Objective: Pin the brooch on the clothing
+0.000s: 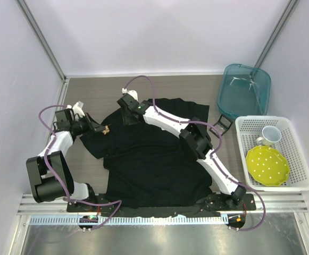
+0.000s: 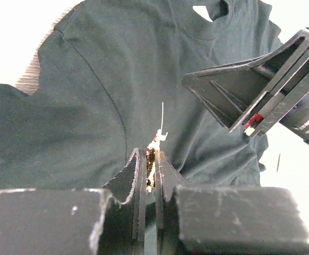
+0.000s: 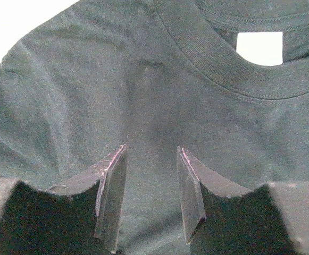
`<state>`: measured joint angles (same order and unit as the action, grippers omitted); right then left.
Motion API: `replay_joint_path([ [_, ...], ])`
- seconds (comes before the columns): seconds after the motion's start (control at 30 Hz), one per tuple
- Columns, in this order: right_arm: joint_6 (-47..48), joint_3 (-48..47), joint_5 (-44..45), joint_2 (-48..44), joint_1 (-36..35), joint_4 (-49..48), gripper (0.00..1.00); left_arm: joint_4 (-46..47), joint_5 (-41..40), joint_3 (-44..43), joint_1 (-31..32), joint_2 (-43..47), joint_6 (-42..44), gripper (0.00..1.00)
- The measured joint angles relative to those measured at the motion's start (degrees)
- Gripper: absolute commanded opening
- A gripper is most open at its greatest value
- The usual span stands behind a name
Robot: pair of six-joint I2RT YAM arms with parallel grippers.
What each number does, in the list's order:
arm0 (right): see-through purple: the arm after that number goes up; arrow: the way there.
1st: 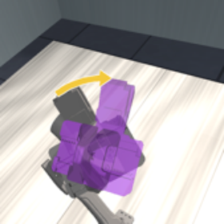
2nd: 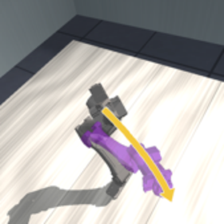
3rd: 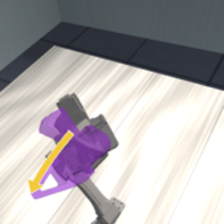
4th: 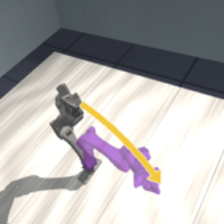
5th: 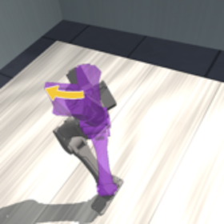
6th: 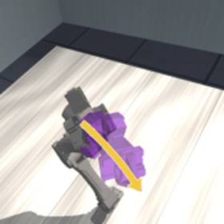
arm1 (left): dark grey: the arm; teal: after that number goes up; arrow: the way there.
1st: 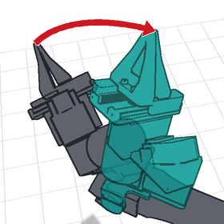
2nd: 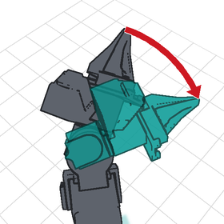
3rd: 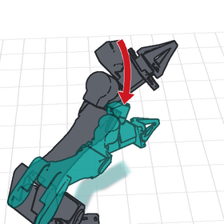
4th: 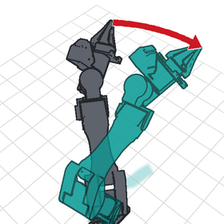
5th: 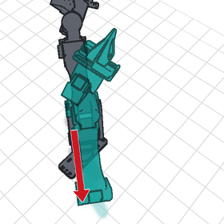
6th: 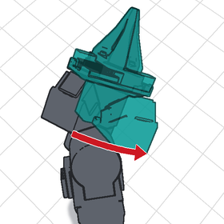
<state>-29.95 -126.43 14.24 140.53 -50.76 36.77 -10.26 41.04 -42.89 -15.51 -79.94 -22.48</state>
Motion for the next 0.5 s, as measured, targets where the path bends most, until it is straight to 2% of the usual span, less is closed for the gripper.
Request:
replay_joint_path([
  [0.23, -2.14, -0.55, 2.14, 1.49, -1.22, 1.55, 0.49, 0.33, -0.33, 0.09, 0.0, 0.0, -0.22, 0.0],
  [0.3, -2.91, -1.75, 2.86, 2.45, -1.4, 2.38, 0.53, 0.52, -0.31, 0.17, 0.0, 0.0, -0.68, 0.0],
  [0.5, -4.98, -6.23, 4.42, 5.9, -1.51, 3.67, 0.5, 1.14, -0.31, 1.25, 0.0, 0.31, -1.38, 0.0],
])
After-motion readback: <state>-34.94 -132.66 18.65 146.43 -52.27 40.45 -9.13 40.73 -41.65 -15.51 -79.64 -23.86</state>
